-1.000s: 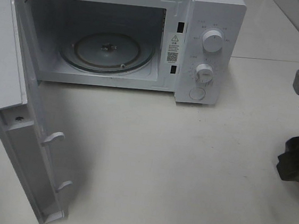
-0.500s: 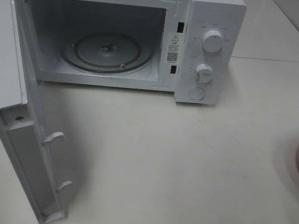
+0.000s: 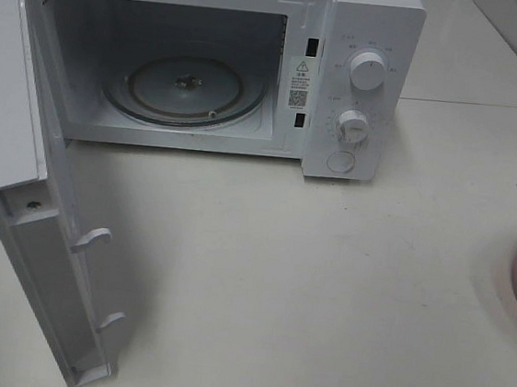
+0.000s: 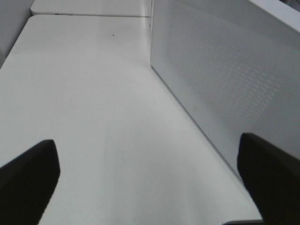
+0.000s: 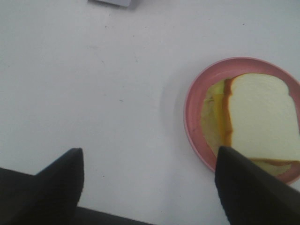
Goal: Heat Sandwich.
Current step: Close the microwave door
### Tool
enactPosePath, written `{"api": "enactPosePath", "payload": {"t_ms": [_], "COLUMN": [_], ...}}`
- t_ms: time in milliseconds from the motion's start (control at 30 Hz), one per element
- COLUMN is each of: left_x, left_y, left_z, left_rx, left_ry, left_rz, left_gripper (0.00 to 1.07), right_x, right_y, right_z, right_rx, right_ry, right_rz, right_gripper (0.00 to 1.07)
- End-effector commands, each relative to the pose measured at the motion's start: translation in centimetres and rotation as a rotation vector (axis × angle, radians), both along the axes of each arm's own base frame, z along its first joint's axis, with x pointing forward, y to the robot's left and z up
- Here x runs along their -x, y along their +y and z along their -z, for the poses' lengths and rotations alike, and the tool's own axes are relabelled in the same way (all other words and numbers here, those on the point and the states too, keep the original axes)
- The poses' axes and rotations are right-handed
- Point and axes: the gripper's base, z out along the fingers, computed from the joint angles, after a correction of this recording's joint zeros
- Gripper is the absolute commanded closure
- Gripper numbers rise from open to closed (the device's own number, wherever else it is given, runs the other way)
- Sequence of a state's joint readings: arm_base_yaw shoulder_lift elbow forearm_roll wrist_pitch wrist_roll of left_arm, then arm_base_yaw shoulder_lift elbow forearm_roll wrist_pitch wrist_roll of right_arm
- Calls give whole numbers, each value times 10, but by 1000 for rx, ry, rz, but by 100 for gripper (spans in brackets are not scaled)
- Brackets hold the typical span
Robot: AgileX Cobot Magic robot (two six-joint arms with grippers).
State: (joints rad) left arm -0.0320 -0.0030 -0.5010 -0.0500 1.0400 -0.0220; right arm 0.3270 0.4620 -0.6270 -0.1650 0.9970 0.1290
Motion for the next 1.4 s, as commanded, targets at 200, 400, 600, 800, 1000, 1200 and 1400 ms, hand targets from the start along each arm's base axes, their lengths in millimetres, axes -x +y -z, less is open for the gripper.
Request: {"api": "enactPosePath", "payload": {"t_ms": [200, 400, 600, 800, 1000, 1200, 1400], "left_x": [2, 2, 2, 2, 2, 2, 2], "left_y": [0, 0, 0, 0, 0, 0, 0], "left_z": [1, 1, 1, 1, 1, 1, 1], "left_rx": [8, 8, 8, 8, 8, 8, 8], "left_ry": [-25, -25, -25, -25, -24, -24, -24], "left_rz": [-2, -2, -1, -1, -1, -1, -1], "left_gripper": [9, 9, 9, 9, 9, 9, 9], "right_x": [31, 45, 63, 76, 76, 76, 76], "right_y": [-11, -14, -17, -18, -17, -17, -17], "right_z": [6, 20, 27, 28, 28, 28, 28], "right_rx": [-38, -66, -77, -86, -82, -82, -83], "right_ry": [-117, -158, -231, -316, -314, -314, -314], "right_rz": [58, 109, 169, 222, 222, 222, 223], "right_gripper": [31, 31, 31, 31, 31, 31, 31]}}
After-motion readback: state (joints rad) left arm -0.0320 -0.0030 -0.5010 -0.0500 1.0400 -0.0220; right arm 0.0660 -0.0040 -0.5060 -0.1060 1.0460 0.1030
